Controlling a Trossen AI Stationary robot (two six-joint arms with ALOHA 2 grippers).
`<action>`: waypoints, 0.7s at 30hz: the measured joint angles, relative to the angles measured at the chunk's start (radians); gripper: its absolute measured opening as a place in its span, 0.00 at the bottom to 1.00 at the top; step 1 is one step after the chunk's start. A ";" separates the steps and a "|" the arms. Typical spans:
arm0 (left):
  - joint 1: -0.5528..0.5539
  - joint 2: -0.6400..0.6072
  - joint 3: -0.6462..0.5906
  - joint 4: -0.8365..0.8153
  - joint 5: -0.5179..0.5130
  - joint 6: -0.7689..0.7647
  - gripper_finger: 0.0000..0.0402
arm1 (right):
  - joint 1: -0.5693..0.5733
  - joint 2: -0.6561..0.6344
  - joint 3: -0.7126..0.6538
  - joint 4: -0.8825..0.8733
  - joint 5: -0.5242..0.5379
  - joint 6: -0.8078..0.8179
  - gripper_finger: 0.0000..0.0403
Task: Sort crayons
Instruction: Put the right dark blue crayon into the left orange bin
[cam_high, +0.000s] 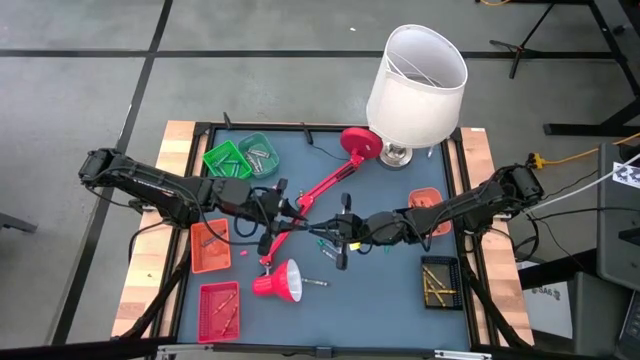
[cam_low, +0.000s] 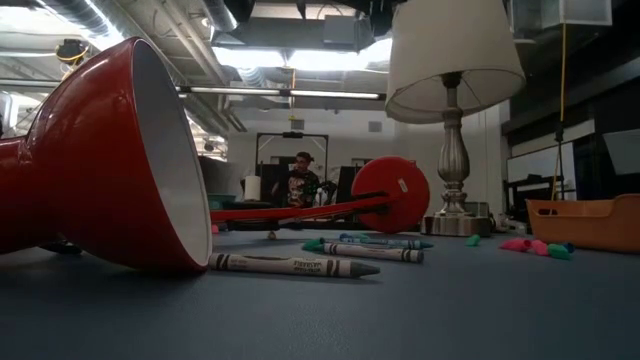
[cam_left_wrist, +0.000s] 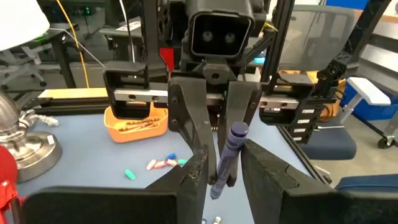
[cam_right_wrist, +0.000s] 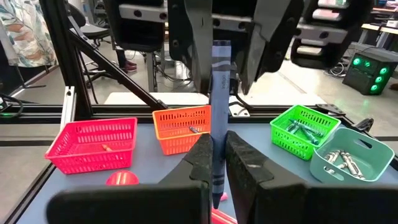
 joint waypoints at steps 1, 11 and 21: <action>0.000 0.000 0.000 0.004 0.000 0.000 0.19 | 0.000 0.000 0.000 0.000 0.000 0.000 0.07; 0.000 0.000 0.000 0.022 0.000 0.000 0.19 | 0.000 0.000 0.000 0.000 0.002 0.000 0.07; 0.001 0.000 0.000 0.022 -0.001 0.003 0.04 | 0.000 0.001 0.000 0.000 0.002 0.001 0.07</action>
